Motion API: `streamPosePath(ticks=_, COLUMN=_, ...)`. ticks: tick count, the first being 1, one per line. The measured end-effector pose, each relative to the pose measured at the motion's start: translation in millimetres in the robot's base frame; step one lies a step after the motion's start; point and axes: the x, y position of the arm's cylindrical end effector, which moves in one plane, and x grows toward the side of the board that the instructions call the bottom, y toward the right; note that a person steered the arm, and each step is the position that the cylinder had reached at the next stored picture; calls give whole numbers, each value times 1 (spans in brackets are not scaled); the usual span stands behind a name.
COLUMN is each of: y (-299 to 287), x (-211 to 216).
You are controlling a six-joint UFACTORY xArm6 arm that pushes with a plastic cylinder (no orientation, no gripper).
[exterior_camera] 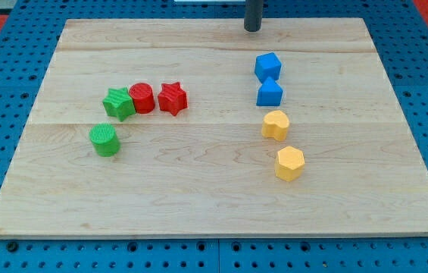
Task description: Place the blue cube towards the top right side of the red star
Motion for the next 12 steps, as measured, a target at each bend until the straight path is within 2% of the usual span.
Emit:
streamPosePath(ticks=1, y=0, x=38)
streamPosePath(ticks=2, y=32, x=50)
streamPosePath(ticks=3, y=34, x=80)
streamPosePath(ticks=4, y=-10, x=110)
streamPosePath(ticks=5, y=-41, x=113)
streamPosePath(ticks=6, y=-26, x=113)
streamPosePath(ticks=7, y=17, x=112)
streamPosePath(ticks=8, y=27, x=142)
streamPosePath(ticks=9, y=13, x=163)
streamPosePath(ticks=12, y=-6, x=128)
